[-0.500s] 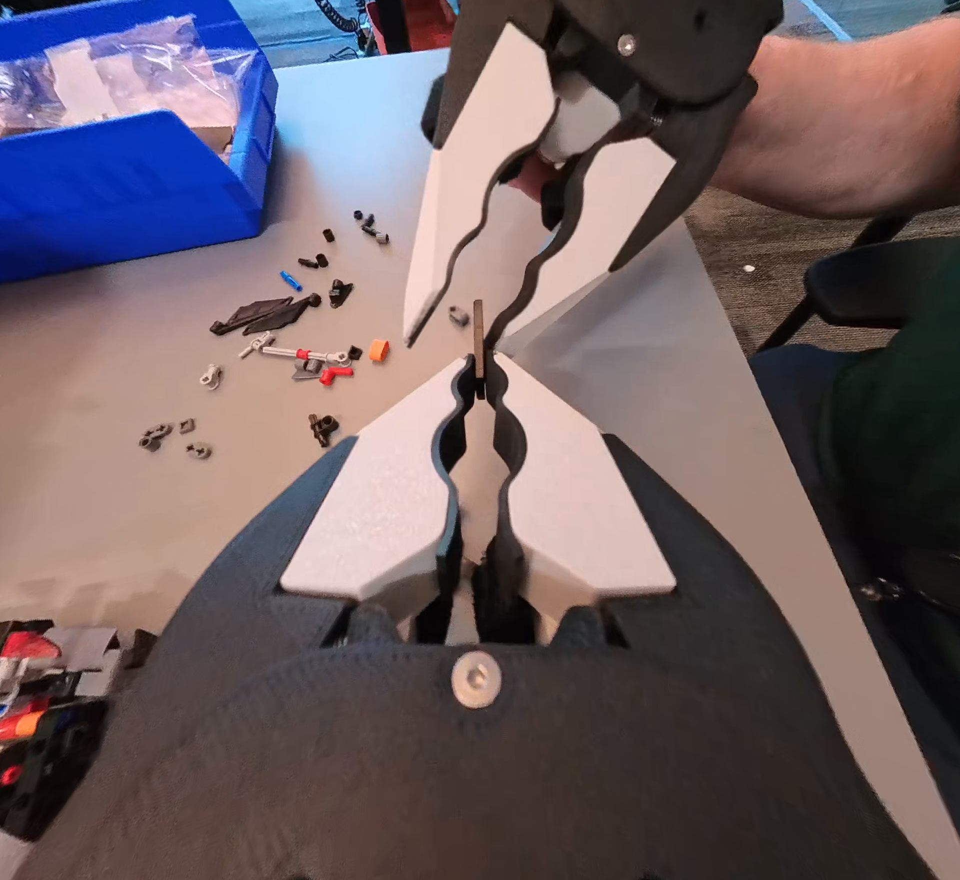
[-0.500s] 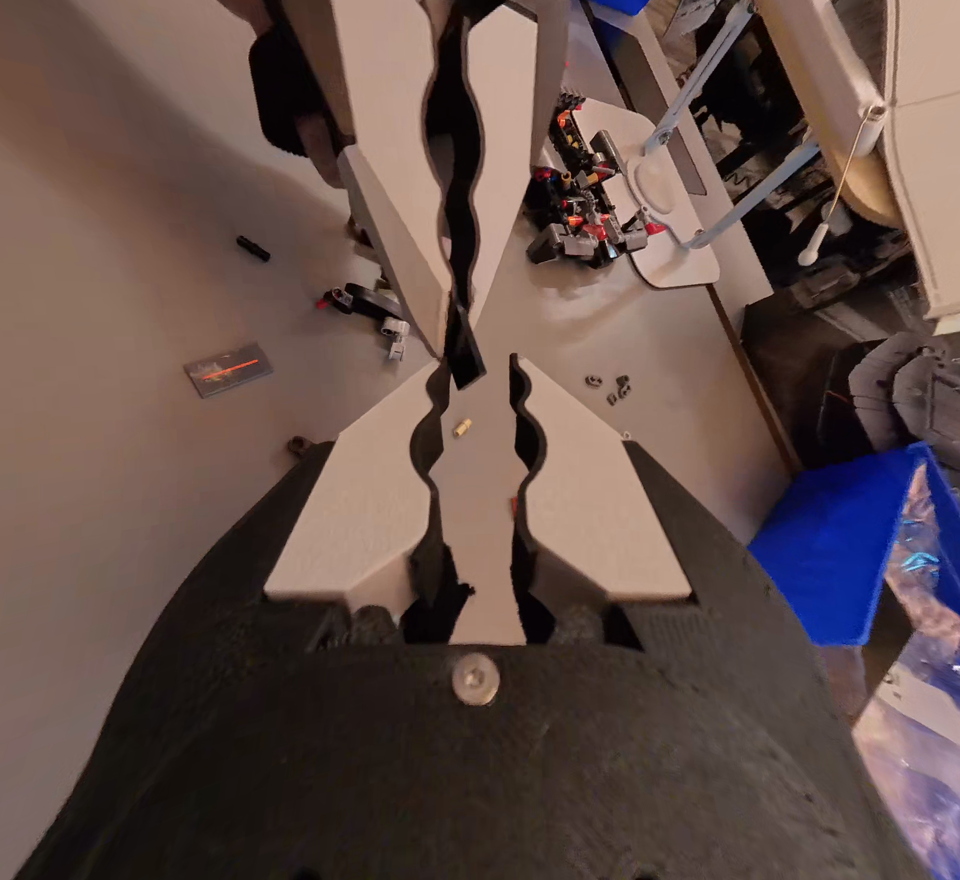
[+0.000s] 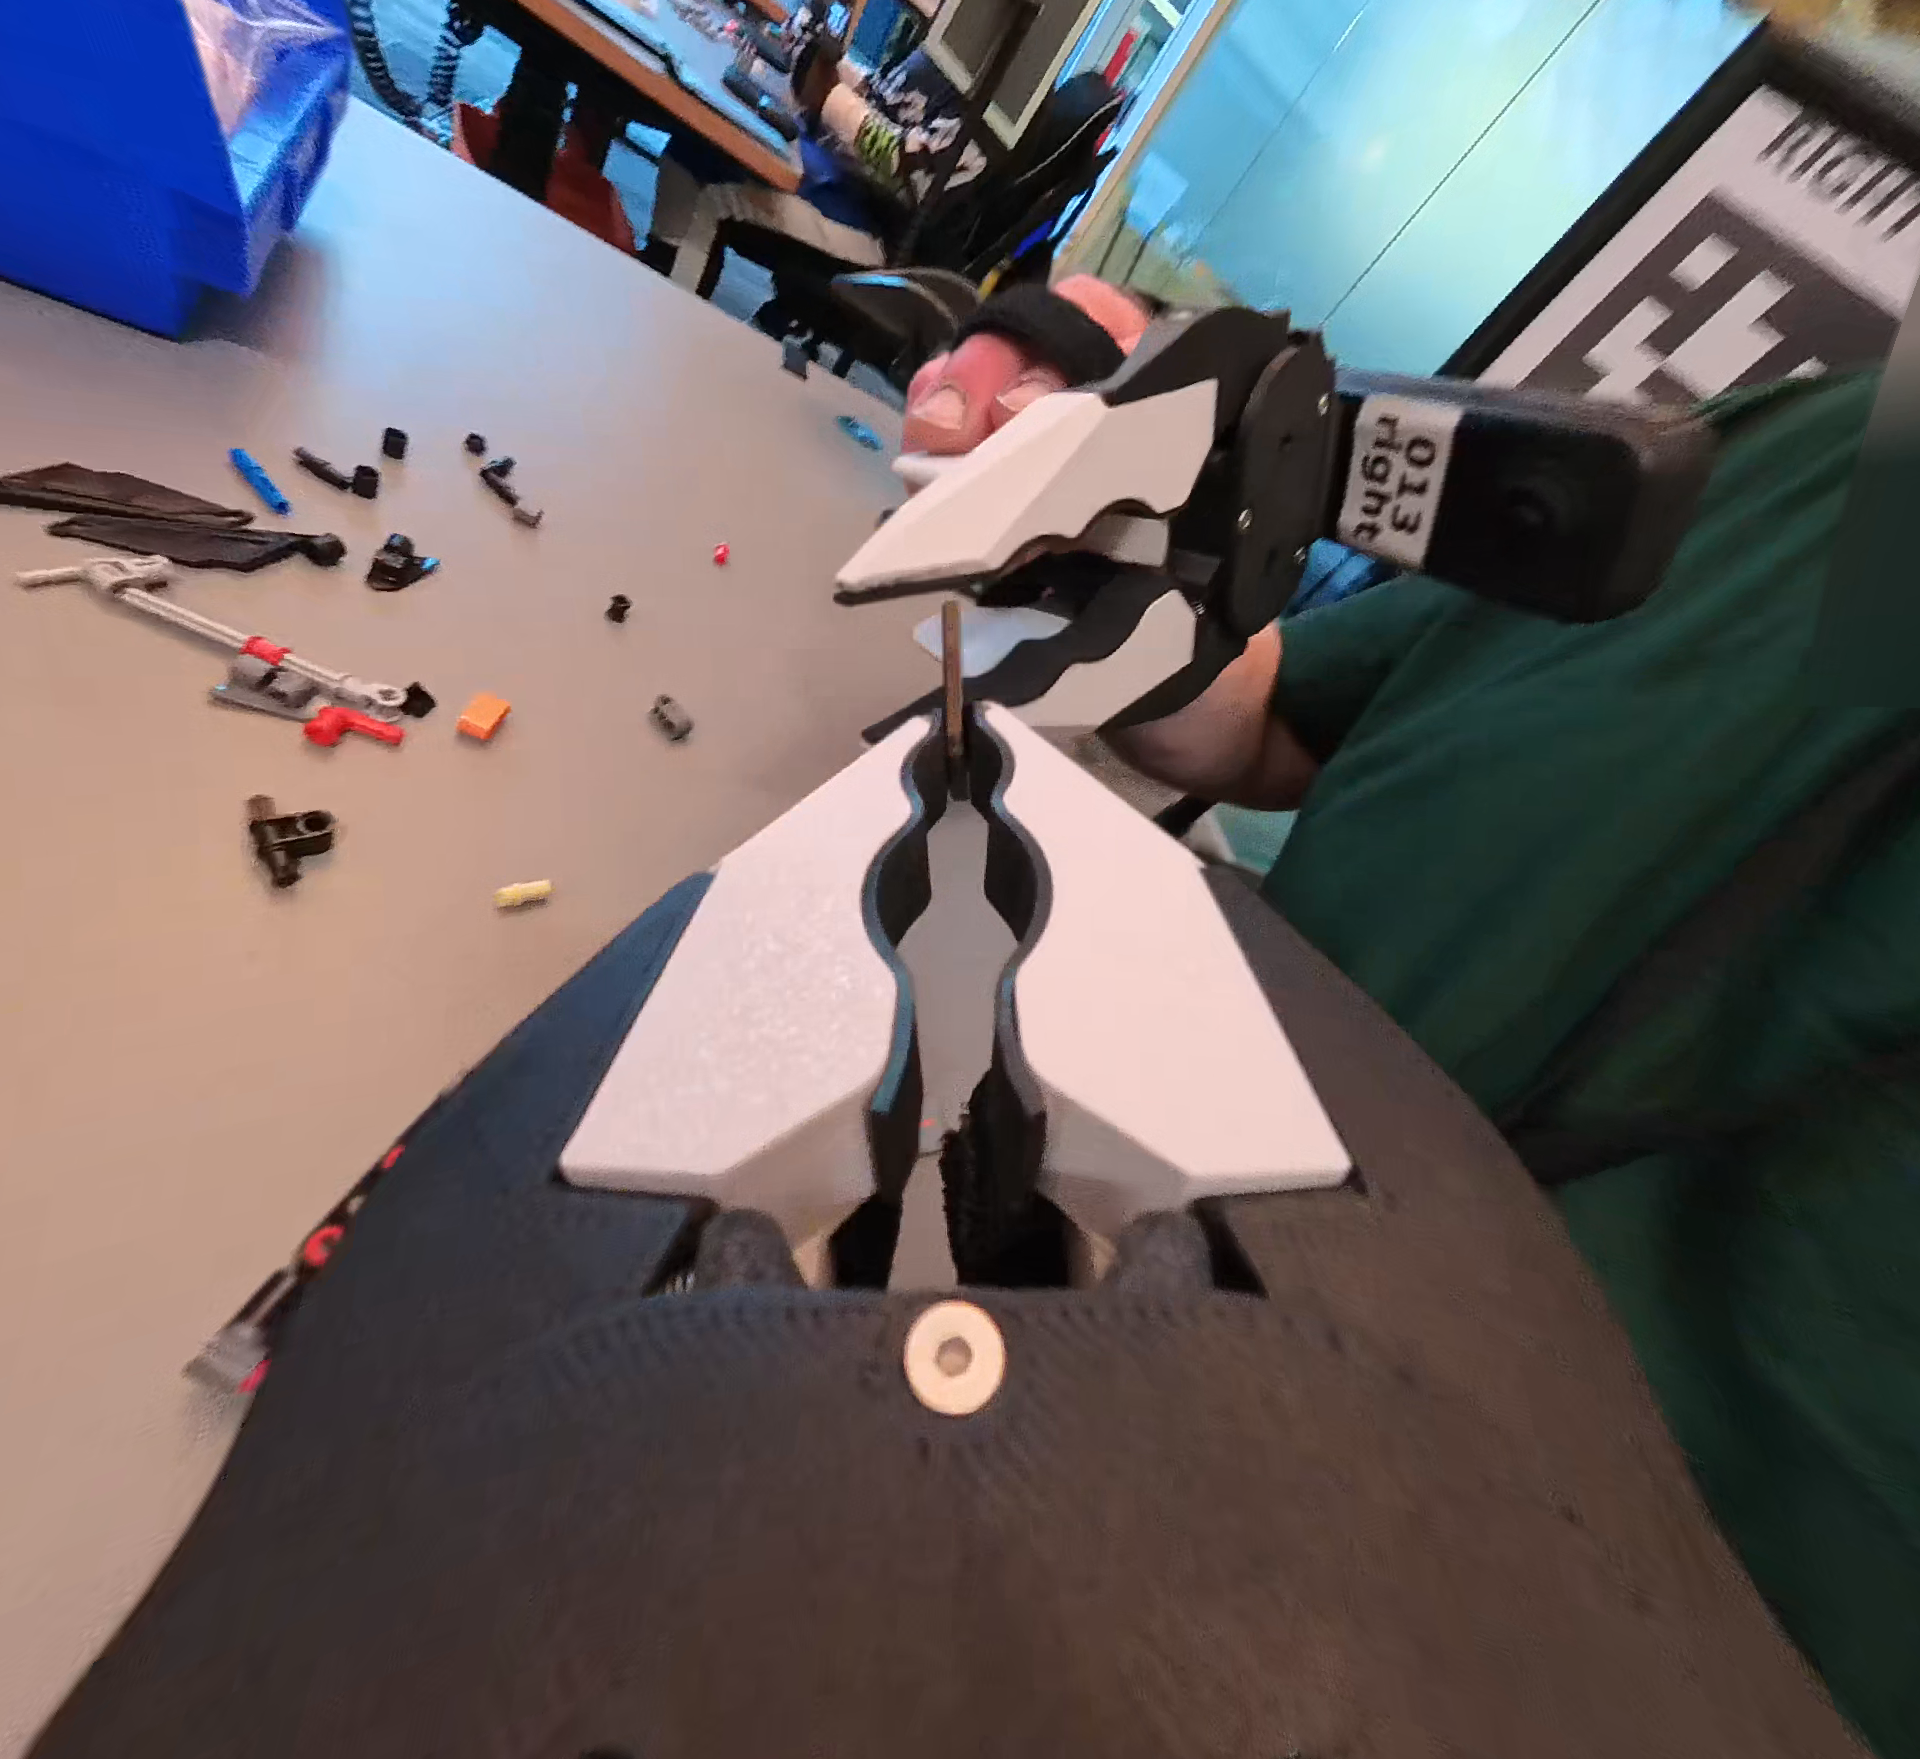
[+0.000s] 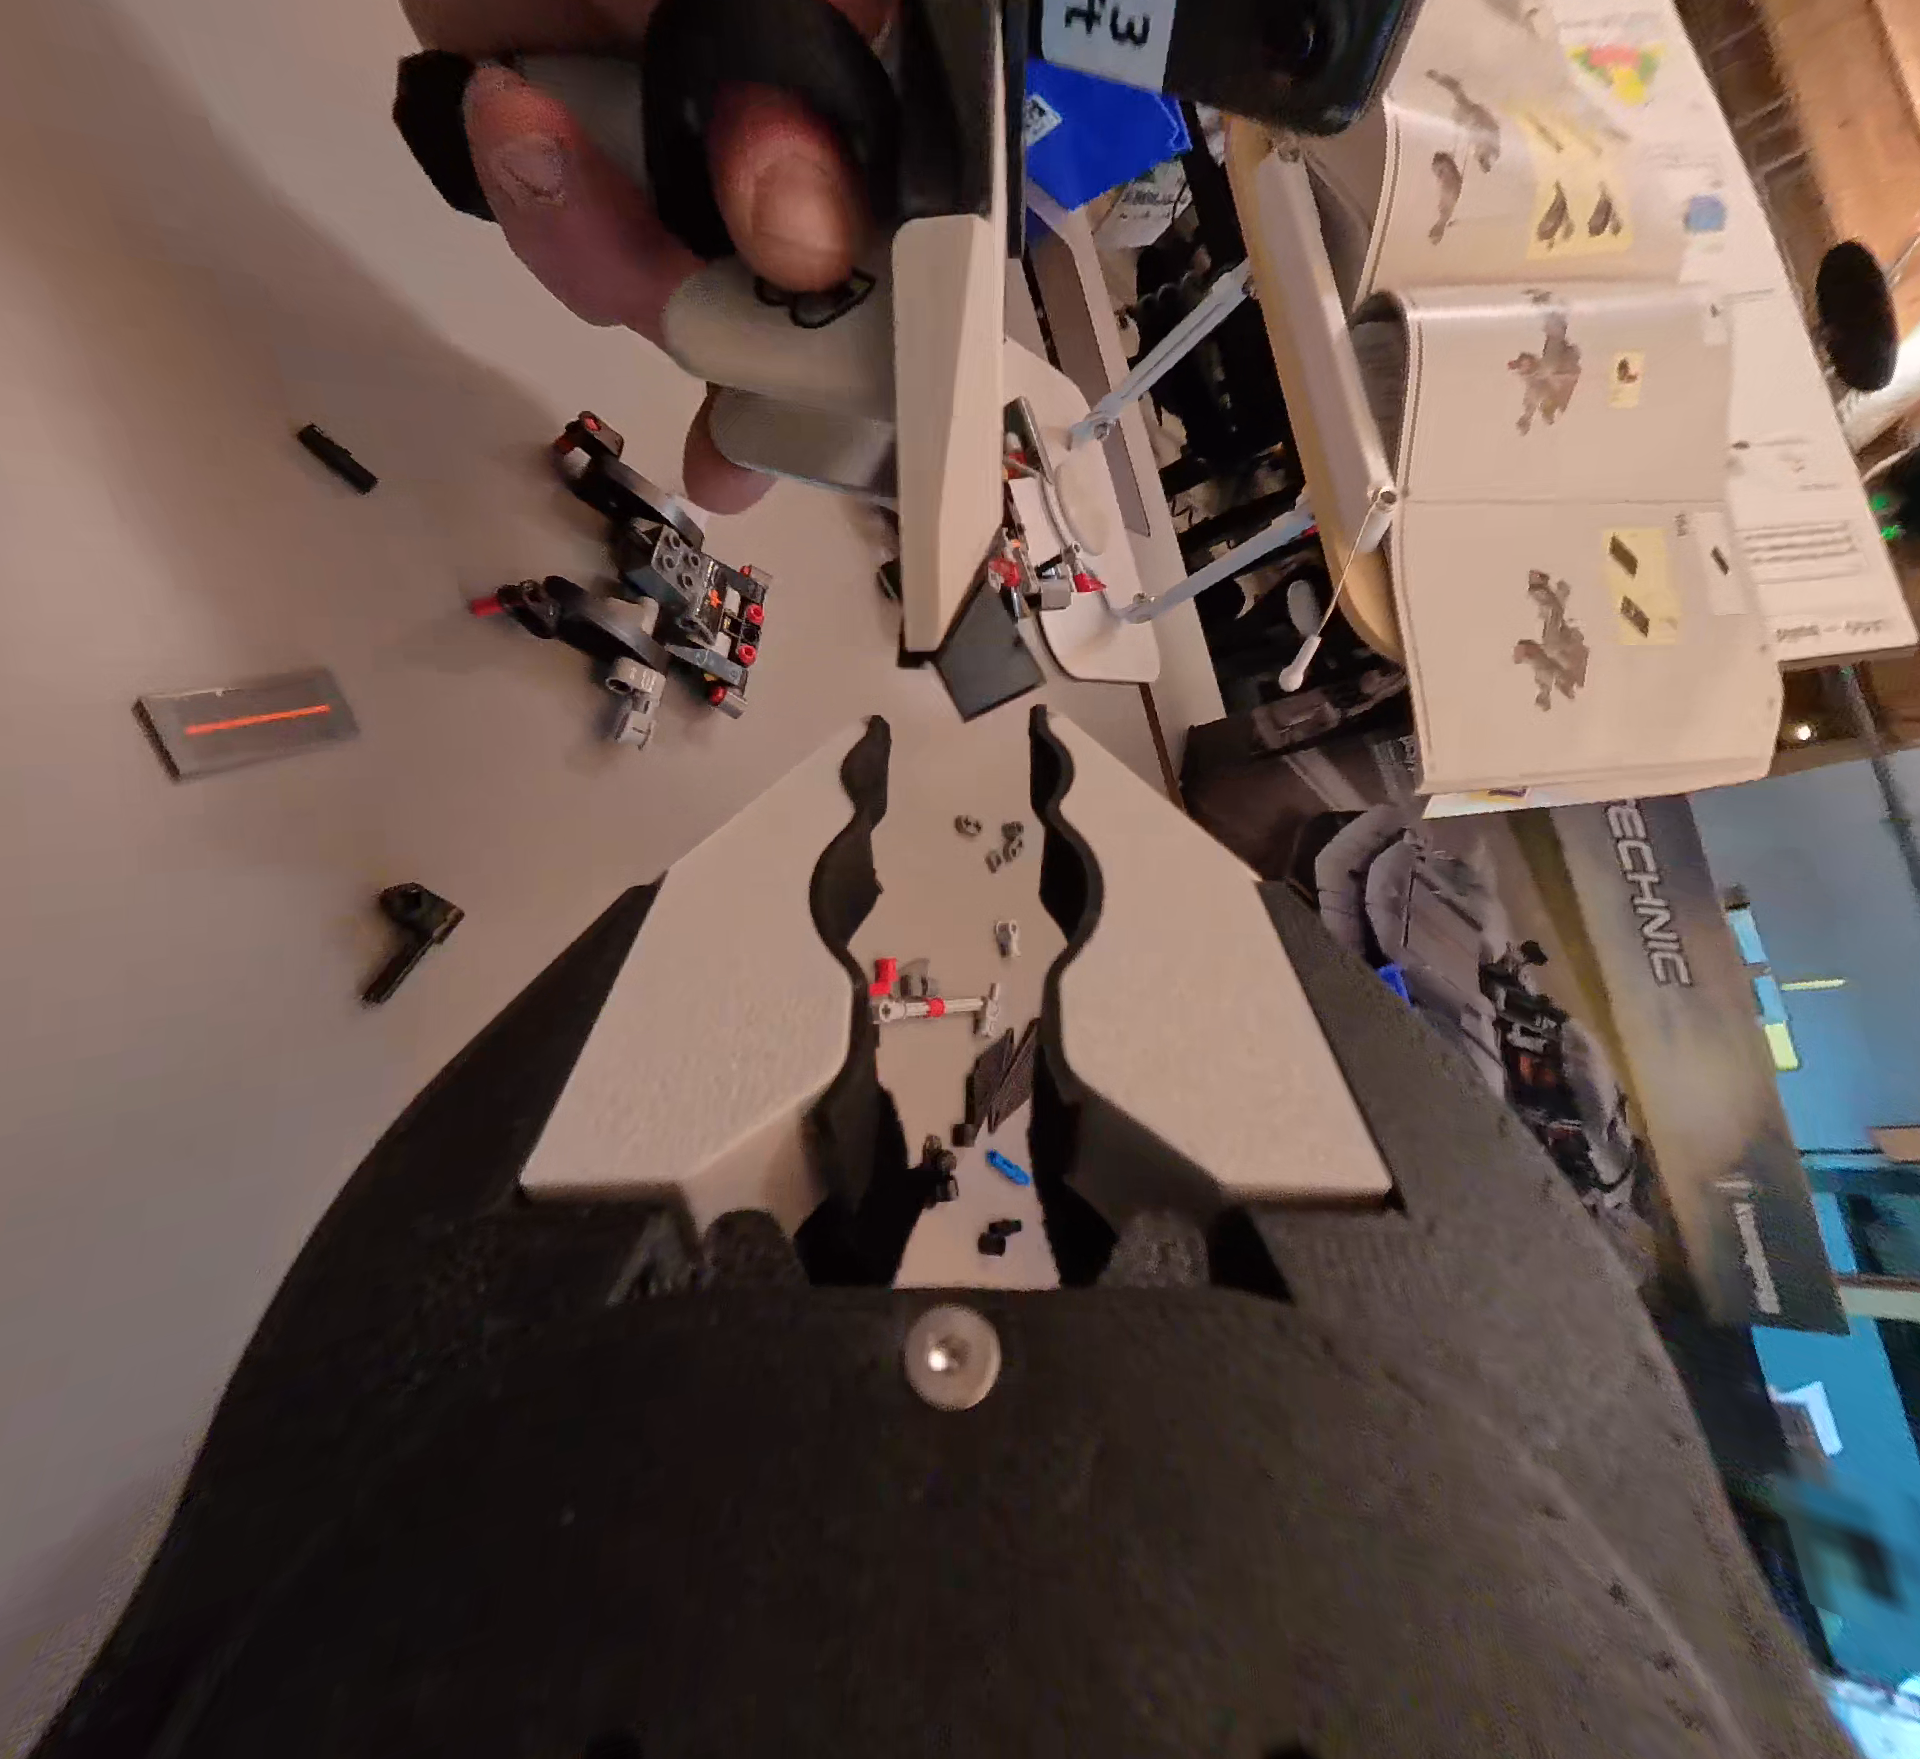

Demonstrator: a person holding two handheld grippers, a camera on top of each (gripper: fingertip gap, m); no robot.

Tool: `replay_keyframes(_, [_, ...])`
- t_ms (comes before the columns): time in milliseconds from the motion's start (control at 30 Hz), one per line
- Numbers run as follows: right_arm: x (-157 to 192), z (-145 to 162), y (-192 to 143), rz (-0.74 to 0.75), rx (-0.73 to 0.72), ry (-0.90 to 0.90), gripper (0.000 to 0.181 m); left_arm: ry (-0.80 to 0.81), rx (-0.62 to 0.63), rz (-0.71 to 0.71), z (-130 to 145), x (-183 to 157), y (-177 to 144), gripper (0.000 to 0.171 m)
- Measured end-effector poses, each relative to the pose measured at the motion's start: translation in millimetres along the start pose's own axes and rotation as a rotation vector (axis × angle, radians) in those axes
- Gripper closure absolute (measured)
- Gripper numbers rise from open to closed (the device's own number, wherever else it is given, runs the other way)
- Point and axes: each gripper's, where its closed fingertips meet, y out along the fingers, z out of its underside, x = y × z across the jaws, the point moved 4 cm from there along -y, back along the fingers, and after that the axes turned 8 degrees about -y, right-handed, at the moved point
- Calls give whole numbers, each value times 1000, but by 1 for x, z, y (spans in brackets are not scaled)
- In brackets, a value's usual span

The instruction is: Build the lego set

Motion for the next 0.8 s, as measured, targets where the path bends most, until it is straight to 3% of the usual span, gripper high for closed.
replay_keyframes(333, [-2,-8,-8,142,0,-197,166,-176,-31,142,1,0,0,171])
replay_keyframes(533, [7,-15,-7,127,-19,-338,167,-220,21,195,10,-4,5,171])
replay_keyframes(800, [5,-17,-9,80,-13,-305,173,-286,-56,287,7,-11,3,166])
